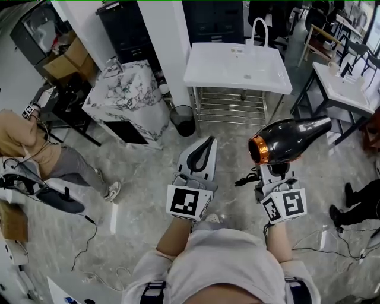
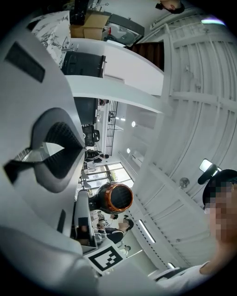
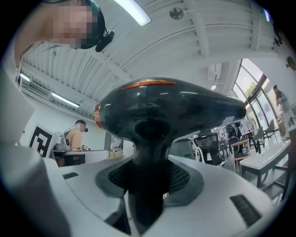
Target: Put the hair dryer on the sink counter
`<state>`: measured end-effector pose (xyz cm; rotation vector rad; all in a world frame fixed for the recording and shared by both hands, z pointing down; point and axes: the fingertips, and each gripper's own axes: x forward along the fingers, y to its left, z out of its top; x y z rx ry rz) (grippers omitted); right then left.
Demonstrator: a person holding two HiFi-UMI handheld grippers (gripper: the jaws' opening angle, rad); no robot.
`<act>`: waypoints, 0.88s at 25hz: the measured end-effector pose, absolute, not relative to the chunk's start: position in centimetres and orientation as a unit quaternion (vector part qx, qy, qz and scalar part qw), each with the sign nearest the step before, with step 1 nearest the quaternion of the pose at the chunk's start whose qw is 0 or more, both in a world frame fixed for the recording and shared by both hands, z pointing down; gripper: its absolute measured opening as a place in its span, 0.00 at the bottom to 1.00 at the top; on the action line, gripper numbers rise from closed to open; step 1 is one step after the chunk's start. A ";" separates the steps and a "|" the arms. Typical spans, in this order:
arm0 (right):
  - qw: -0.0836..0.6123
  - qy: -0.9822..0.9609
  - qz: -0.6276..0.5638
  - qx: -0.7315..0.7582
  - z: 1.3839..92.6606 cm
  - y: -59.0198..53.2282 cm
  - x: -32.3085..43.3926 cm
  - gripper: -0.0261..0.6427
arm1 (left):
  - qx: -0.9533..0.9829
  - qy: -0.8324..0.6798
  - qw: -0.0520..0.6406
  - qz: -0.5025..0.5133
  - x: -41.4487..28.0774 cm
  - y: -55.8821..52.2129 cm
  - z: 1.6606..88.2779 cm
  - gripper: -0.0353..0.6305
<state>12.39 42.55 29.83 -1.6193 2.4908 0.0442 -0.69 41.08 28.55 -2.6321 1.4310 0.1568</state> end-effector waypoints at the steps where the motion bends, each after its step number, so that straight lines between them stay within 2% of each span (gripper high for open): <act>1: 0.087 0.833 0.015 -0.546 30.0 42.2 12.1 0.31 | -0.876 0.474 0.072 0.056 -1.1 40.7 28.5 0.07; 15: 0.070 0.831 0.002 -0.552 31.2 36.2 8.9 0.31 | -0.879 0.469 0.069 0.052 -4.1 34.8 29.5 0.07; 22: 0.066 0.841 0.003 -0.536 31.6 30.5 9.3 0.31 | -0.872 0.483 0.069 0.049 -3.5 29.3 29.6 0.07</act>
